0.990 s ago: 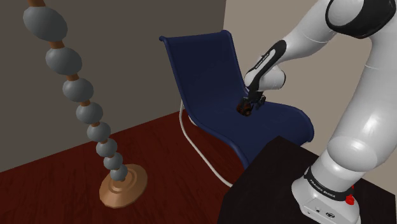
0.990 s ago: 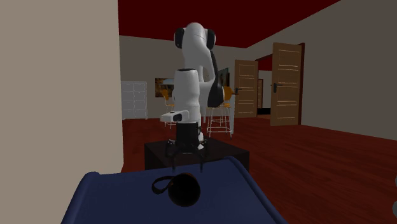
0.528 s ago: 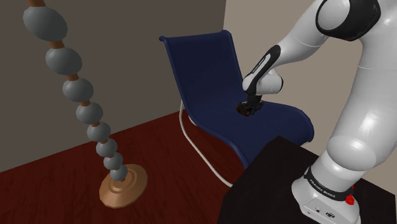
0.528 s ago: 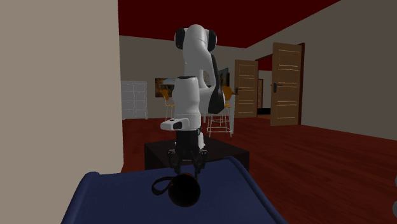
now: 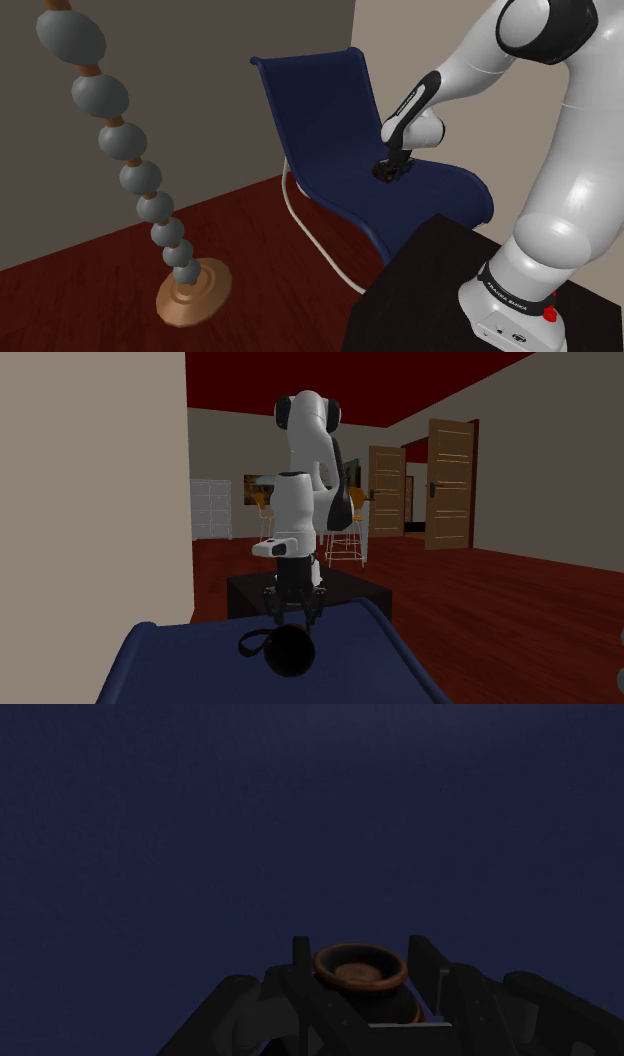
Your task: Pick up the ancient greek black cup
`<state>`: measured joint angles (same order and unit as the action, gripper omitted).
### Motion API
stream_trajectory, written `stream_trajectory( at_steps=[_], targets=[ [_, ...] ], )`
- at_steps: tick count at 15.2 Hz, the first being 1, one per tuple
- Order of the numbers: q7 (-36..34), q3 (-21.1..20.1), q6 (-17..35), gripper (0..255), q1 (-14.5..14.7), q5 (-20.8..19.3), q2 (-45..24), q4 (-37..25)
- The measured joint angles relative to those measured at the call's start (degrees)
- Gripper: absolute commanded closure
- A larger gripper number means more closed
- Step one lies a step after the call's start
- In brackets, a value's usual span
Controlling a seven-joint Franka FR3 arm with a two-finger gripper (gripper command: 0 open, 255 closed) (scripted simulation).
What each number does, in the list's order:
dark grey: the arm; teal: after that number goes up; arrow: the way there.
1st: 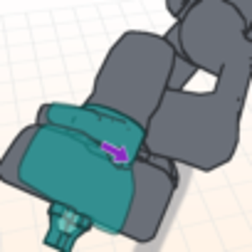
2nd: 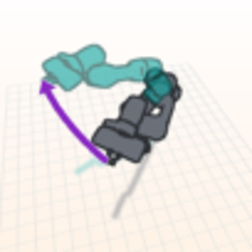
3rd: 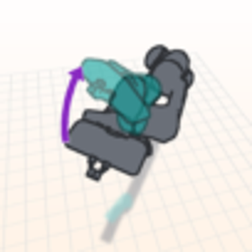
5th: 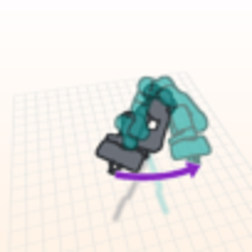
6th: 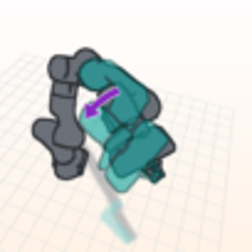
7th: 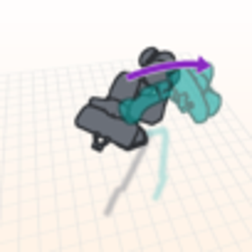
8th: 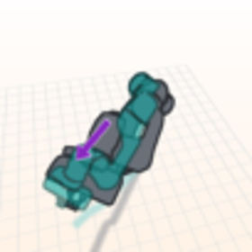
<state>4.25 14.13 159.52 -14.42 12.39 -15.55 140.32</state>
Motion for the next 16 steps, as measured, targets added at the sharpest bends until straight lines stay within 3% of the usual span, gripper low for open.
stream_trajectory(
  at_steps=[16],
  targets=[
    [-6.28, 3.71, -10.86, 255, 2.31, -8.52, 11.33, -0.14]
  ],
)
